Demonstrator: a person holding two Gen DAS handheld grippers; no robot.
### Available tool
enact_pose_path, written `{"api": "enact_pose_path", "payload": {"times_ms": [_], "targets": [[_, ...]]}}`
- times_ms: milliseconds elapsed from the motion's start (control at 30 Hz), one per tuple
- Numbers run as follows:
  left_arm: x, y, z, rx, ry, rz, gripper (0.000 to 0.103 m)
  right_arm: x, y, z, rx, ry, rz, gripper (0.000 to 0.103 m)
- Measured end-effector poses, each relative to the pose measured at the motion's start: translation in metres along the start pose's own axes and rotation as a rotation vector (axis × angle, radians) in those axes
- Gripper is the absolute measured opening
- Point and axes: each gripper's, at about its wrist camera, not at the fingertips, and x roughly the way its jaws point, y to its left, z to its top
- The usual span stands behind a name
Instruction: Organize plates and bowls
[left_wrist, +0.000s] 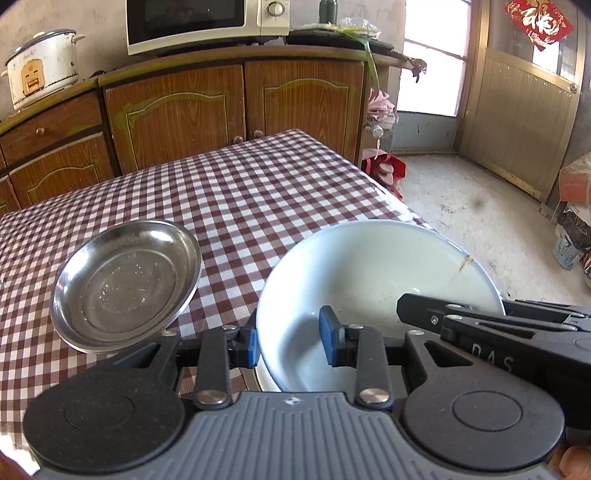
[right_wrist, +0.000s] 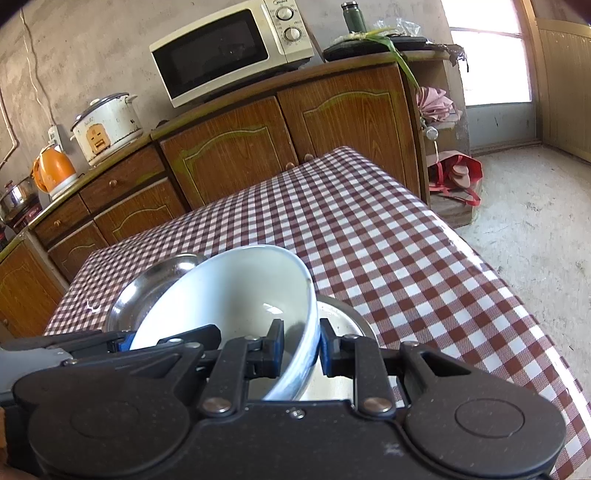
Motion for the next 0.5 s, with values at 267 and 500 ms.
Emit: {"api": "enact_pose_path", "payload": {"times_ms": [267,500], "targets": [[0.009,0.0,-0.004,0.002,0.03,-0.007,0.032,0.011,-0.005,-0.008,0.012,0.031,-0.01,0.026],[0.02,0.001,-0.008,0.008,0.056,-0.003,0.032,0.022,-0.008,-0.014,0.017,0.063,-0.012,0.026]]}}
